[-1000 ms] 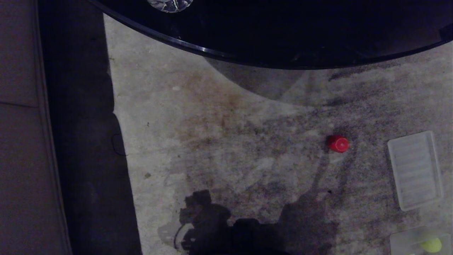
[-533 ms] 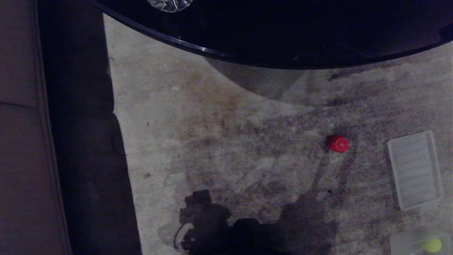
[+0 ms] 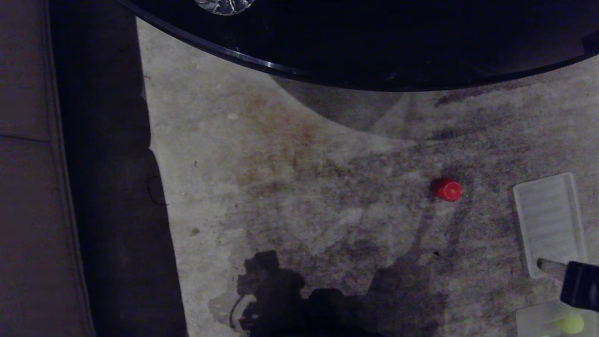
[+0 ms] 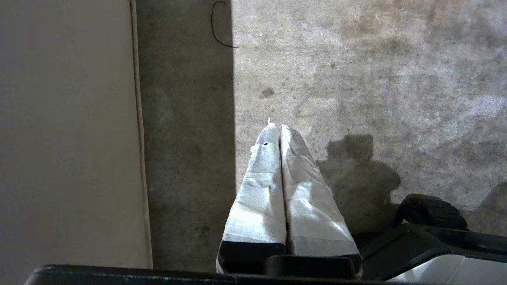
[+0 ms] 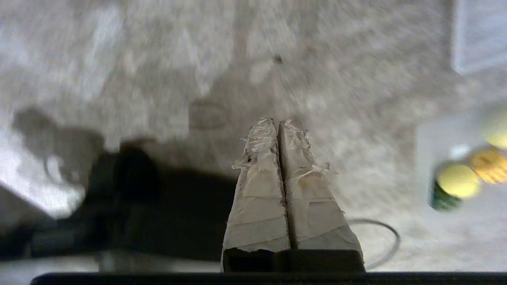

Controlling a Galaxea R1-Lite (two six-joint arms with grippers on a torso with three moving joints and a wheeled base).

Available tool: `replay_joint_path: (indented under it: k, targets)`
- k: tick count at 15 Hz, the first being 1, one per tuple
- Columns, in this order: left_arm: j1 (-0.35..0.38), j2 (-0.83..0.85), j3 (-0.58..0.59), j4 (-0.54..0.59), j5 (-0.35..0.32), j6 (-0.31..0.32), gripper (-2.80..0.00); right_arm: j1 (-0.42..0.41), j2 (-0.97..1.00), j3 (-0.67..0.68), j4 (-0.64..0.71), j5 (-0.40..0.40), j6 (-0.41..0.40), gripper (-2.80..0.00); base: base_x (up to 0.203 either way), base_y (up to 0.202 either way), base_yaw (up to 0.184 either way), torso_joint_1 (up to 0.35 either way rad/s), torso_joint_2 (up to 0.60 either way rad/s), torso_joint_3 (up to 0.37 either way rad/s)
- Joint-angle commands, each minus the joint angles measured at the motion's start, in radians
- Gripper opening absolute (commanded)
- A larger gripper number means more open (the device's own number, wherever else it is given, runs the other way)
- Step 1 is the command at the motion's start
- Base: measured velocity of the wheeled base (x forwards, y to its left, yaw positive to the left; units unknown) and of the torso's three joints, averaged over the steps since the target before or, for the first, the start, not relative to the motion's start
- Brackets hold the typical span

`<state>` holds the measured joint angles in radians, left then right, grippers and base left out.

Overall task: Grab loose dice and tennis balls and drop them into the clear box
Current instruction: Pick up toys out of the box

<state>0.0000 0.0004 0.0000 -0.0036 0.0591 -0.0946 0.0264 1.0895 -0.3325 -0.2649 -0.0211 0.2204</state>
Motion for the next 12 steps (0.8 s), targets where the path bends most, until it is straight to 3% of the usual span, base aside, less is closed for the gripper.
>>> replay_joint_path:
  k: [1,5,6,12]
  targets:
    - [0.0,0.0,0.002,0.001,0.001,-0.001,-2.8,0.005,0.373,-0.039,-0.224,0.0,0.028,-2.8,0.0,0.0,0.0,0.0,0.0,0.0]
    - [0.0,0.0,0.002,0.001,0.001,-0.001,-2.8,0.007,0.629,-0.228,-0.389,0.006,0.115,-2.8,0.0,0.0,0.0,0.0,0.0,0.0]
    - [0.0,0.001,0.002,0.001,0.001,-0.001,-2.8,0.006,0.657,-0.258,-0.4,0.021,0.123,0.0,0.0,0.0,0.0,0.0,0.0,0.0]
    - [0.0,0.0,0.002,0.001,0.0,-0.001,-2.8,-0.016,0.749,-0.289,-0.41,0.028,0.084,0.0,0.0,0.0,0.0,0.0,0.0,0.0]
